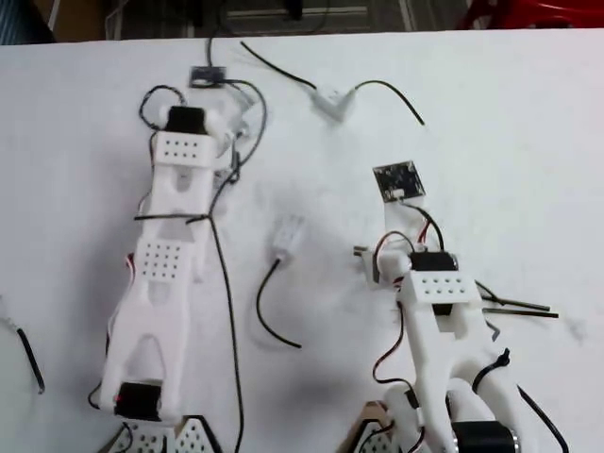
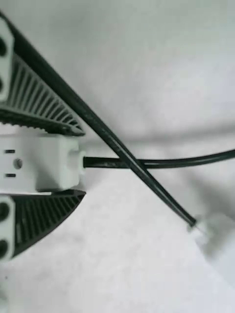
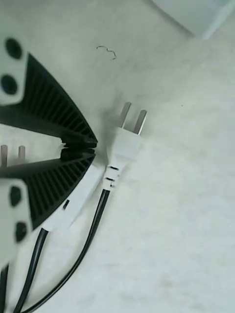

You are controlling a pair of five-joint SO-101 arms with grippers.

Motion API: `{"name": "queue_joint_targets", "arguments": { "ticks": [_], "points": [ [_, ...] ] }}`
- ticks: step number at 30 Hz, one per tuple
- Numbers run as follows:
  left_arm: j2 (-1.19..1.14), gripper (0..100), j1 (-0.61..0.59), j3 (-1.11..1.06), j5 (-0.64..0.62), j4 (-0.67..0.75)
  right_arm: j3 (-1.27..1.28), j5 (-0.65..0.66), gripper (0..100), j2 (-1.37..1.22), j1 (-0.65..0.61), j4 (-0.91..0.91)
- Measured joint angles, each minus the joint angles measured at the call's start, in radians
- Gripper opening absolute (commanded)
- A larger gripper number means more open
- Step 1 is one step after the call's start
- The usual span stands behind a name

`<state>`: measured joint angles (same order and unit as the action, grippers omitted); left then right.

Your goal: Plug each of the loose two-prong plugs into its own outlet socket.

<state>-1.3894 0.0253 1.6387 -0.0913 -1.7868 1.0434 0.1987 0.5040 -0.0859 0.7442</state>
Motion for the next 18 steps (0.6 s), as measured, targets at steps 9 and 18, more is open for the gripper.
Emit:
{"name": "queue_joint_targets", "arguments": {
  "ticks": [9, 18],
  "points": [
    [0.258, 2, 0.031, -0.262, 0.012, 0.000, 0.002, 0.000, 2.4, 0.000, -0.002, -0.012],
    [0.770, 2, 0.035, -1.033, 0.021, 0.018, 0.002, 0.000, 2.4, 0.000, -0.003, -0.012]
  ]
}}
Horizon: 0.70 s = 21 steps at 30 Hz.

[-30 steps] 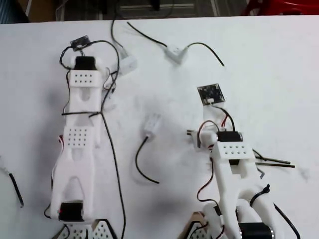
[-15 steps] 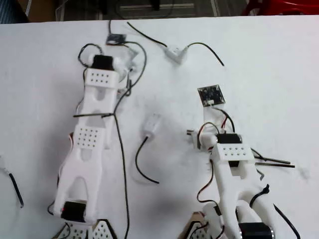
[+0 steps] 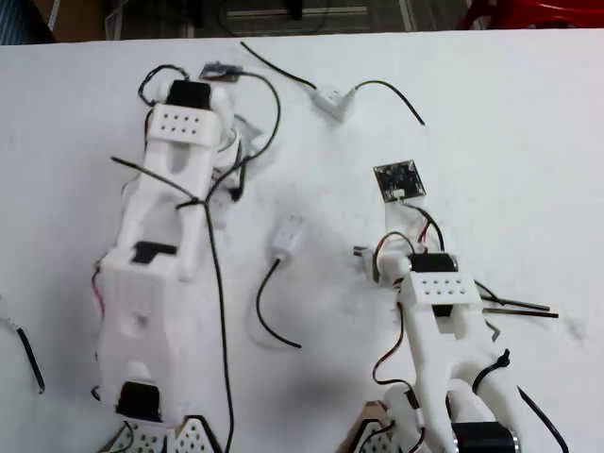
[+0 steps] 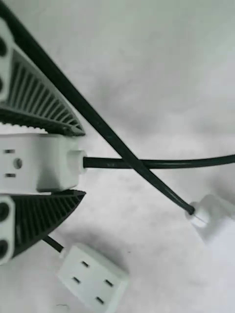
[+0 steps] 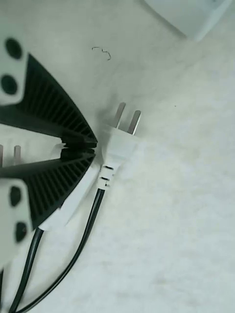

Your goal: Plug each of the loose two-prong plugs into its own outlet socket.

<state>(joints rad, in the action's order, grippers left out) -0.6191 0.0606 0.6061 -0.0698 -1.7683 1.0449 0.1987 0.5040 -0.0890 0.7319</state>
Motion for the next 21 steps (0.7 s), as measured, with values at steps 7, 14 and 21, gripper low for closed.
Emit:
{"name": "queue_joint_targets", "arguments": {
  "ticks": [7, 14, 21],
  "points": [
    [0.258, 2, 0.000, -0.543, 0.000, 0.181, 0.000, 0.000, 2.4, 0.000, 0.000, 0.000],
    [0.470, 2, 0.000, -0.911, 0.074, 0.420, 0.000, 0.000, 2.4, 0.000, 0.000, 0.000],
    [0.522, 8, -0.002, -1.134, 0.094, 0.585, 0.014, 0.000, 2.4, 0.000, 0.000, 0.000]
  ]
}}
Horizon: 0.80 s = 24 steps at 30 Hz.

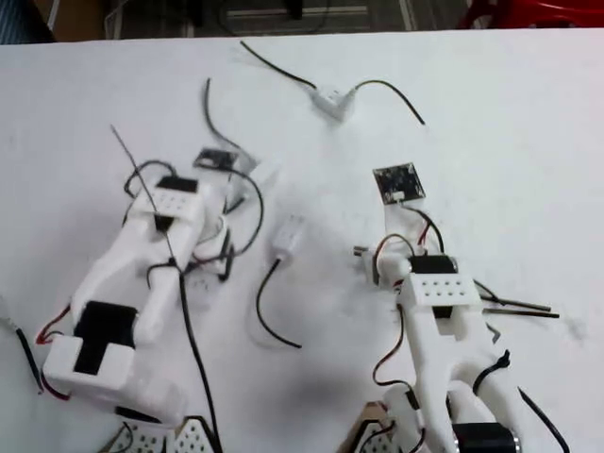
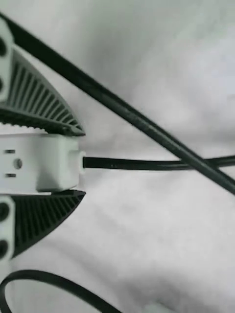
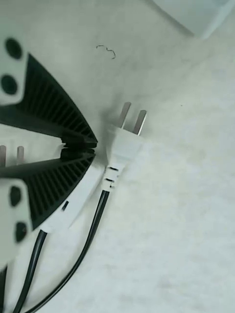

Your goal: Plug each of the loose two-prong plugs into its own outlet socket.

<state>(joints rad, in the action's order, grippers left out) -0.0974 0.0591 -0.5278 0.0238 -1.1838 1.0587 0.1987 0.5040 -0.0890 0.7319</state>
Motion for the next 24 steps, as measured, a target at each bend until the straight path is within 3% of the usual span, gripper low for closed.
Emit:
{"name": "queue_joint_targets", "arguments": {
  "ticks": [9, 14, 18, 24],
  "points": [
    [0.000, 33, 0.000, -0.026, 0.017, -0.089, 0.003, -0.002, 2.4, 0.000, -0.034, 0.000],
    [0.052, 33, 0.000, 0.094, 0.157, -0.258, 0.003, 0.000, 2.4, 0.000, -0.044, 0.000],
    [0.146, 33, 0.000, 0.244, 0.186, -0.382, 0.003, 0.000, 2.4, 0.000, -0.046, 0.000],
    [0.164, 33, -0.015, 0.307, 0.190, -0.316, 0.003, 0.000, 2.4, 0.000, -0.046, 0.000]
  ]
}}
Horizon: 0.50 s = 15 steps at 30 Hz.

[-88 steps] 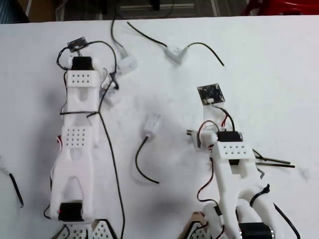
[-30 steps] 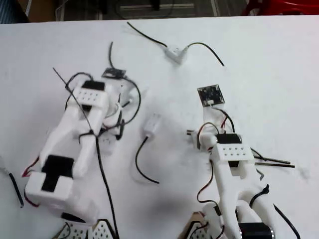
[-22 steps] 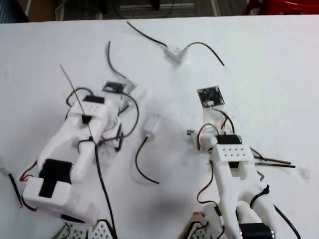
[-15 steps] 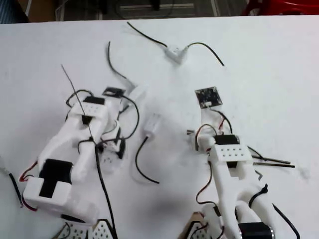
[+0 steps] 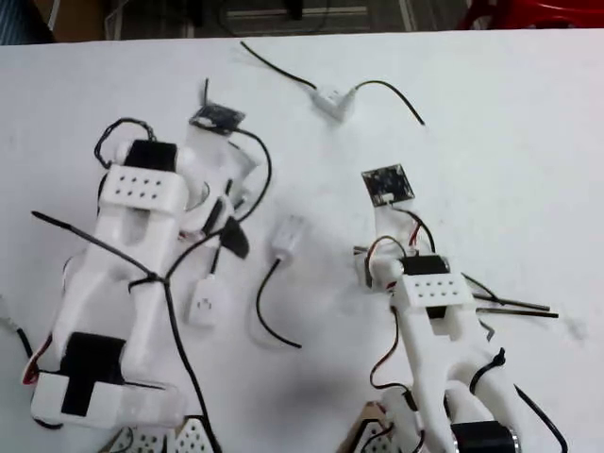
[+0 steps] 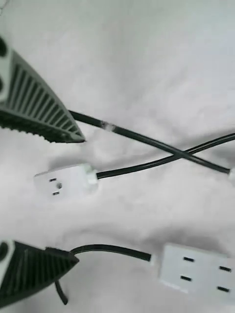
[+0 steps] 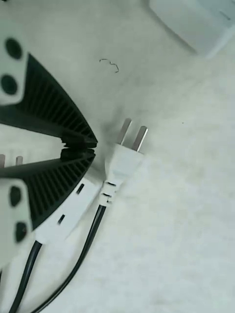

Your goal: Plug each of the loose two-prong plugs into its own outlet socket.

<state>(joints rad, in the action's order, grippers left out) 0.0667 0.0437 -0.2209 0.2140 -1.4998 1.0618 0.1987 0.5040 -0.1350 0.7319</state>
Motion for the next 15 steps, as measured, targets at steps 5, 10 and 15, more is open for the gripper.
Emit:
{"name": "queue_joint_targets", "arguments": {
  "ticks": [5, 10, 15],
  "points": [
    [-0.169, 33, -0.052, 0.043, 0.002, 0.043, 0.000, 0.000, 2.4, 0.000, 0.000, 0.000],
    [-0.344, 33, -0.132, 0.163, 0.002, 0.043, 0.000, 0.000, 2.4, 0.000, 0.000, 0.000],
    [-0.377, 33, -0.172, 0.230, 0.002, 0.044, 0.000, 0.000, 2.4, 0.000, 0.000, 0.000]
  ]
}}
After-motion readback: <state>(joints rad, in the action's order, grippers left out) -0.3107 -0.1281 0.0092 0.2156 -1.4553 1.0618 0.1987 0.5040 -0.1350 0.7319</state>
